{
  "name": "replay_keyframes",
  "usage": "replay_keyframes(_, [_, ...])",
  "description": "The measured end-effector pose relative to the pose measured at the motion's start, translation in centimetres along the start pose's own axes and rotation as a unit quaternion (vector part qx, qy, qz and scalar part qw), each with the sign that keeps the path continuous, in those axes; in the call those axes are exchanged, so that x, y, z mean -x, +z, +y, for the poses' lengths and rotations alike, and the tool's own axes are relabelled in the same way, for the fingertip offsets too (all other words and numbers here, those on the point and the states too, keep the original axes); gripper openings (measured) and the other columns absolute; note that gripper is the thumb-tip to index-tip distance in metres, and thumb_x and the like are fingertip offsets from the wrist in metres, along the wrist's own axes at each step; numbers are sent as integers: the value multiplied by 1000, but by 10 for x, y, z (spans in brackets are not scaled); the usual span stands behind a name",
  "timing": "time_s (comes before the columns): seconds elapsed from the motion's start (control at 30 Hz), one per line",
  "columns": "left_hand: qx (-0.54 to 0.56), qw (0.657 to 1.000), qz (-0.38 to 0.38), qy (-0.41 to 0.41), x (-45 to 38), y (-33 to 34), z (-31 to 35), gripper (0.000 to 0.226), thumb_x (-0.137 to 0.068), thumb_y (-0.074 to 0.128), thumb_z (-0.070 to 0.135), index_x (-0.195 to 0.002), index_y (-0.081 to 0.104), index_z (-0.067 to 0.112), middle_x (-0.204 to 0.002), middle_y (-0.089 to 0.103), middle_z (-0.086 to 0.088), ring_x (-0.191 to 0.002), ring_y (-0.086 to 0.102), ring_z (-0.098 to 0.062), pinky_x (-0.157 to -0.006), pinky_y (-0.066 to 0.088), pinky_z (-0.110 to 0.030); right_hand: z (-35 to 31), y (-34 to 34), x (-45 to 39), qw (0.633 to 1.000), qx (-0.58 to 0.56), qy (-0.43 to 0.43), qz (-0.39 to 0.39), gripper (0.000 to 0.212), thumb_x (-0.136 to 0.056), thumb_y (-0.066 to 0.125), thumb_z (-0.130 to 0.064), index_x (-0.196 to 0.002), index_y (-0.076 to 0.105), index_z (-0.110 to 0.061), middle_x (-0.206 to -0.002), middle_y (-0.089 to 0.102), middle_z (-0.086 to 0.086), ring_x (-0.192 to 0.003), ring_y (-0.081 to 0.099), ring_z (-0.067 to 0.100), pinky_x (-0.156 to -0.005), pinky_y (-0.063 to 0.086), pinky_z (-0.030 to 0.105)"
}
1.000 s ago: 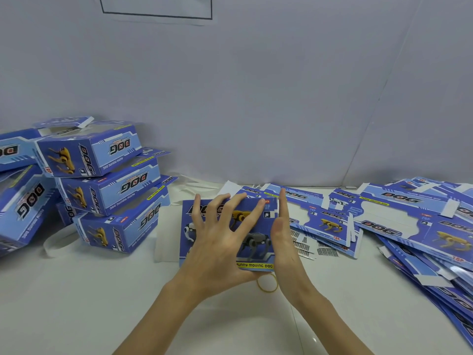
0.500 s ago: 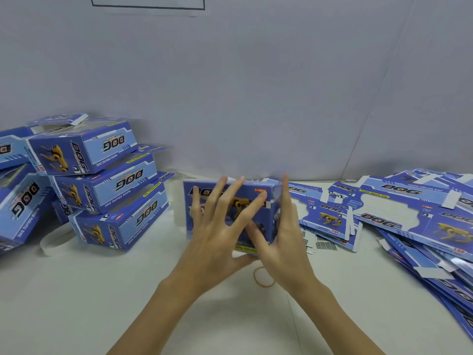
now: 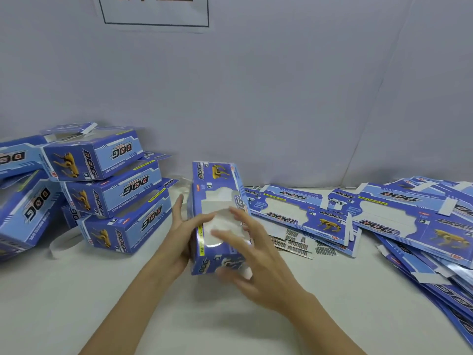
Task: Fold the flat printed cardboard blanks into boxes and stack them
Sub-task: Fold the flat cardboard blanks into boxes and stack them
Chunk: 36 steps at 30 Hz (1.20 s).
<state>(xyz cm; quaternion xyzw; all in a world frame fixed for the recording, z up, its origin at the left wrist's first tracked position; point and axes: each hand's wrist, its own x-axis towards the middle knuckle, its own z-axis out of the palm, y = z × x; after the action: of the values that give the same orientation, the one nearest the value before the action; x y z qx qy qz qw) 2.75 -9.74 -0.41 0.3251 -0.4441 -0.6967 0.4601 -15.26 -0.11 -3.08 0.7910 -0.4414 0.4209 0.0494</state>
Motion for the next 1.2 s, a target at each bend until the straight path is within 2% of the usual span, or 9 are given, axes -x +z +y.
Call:
replay_keyframes(0.17, [-19, 988, -138, 59, 5, -5, 3, 86, -81, 69, 15, -150, 40, 56, -145, 63, 1, -126, 65, -32, -88, 61, -43, 2, -13, -13, 951, -166, 192, 175, 75, -98, 67, -50, -162, 31, -36, -169, 29, -15, -157, 29, 13, -123, 37, 51])
replay_keyframes(0.3, [-103, 963, -225, 108, 13, 8, 0, 94, -87, 72, 18, -156, 24, 58, -150, 57, 3, -131, 62, -31, -94, 59, -44, 4, -30, -12, 912, -285, 260, 141, 85, -85, 72, -64, -151, 19, -71, -157, 41, -31, -143, 48, 0, -110, 54, 47])
replay_keyframes(0.43, [-158, 959, -173, 157, 22, 25, 1, 81, -80, 81, 59, -139, 28, 76, -141, 61, 22, -126, 66, -17, -86, 62, -33, -3, -33, -15, 909, -295, 246, 161, 76, -85, 73, -52, -139, 28, -79, -139, 54, -36, -129, 61, 2, -78, 61, 20])
replay_keyframes(0.63, [-160, 961, -141, 175, 23, 23, 4, 61, -80, 76, 50, -127, 42, 70, -128, 68, 18, -115, 72, -24, -79, 63, -34, -15, -32, -15, 910, -297, 235, 169, 48, -85, 76, -53, -114, 49, -80, -118, 67, -33, -112, 71, 2, -67, 60, 18])
replay_keyframes(0.77, [-174, 952, -126, 219, 24, 25, 6, 63, -80, 77, 52, -131, 42, 62, -126, 70, 15, -113, 72, -22, -82, 63, -33, -14, -34, -19, 914, -281, 226, 184, 55, -84, 74, -67, -130, 45, -71, -130, 63, -28, -122, 66, 4, -74, 61, 18])
replay_keyframes(0.9, [-178, 928, -33, 325, 24, 33, 3, 64, -81, 83, 45, -131, 43, 46, -125, 70, 8, -105, 74, -17, -77, 61, -24, -5, -26, -14, 931, -198, 233, 201, 83, -93, 75, -44, -159, 25, -52, -159, 40, -20, -138, 54, 9, -98, 59, 29])
replay_keyframes(1.03, [-274, 872, 72, 400, 22, 31, 4, 61, -87, 74, 58, -138, 47, 40, -140, 56, 17, -126, 61, -10, -90, 55, -20, -7, -13, -7, 952, -155, 211, 157, 76, -97, 72, -46, -160, 29, -44, -152, 46, -14, -137, 53, 18, -107, 52, 38])
replay_keyframes(1.1, [-304, 849, 45, 430, 23, 31, 1, 50, -100, 55, 58, -144, 48, 36, -144, 53, 13, -132, 56, -15, -98, 51, -22, -12, -4, -6, 958, -178, 194, 113, 85, -95, 72, -54, -164, 24, -39, -159, 43, -15, -143, 49, 16, -112, 48, 34])
replay_keyframes(1.2, [-246, 872, -22, 422, 26, 37, -6, 43, -111, 41, 43, -152, 43, 35, -148, 57, 4, -134, 58, -23, -94, 57, -28, -20, 2, -11, 935, -249, 235, 94, 117, -80, 84, -62, -165, 6, -47, -158, 41, -25, -146, 45, 7, -112, 51, 30])
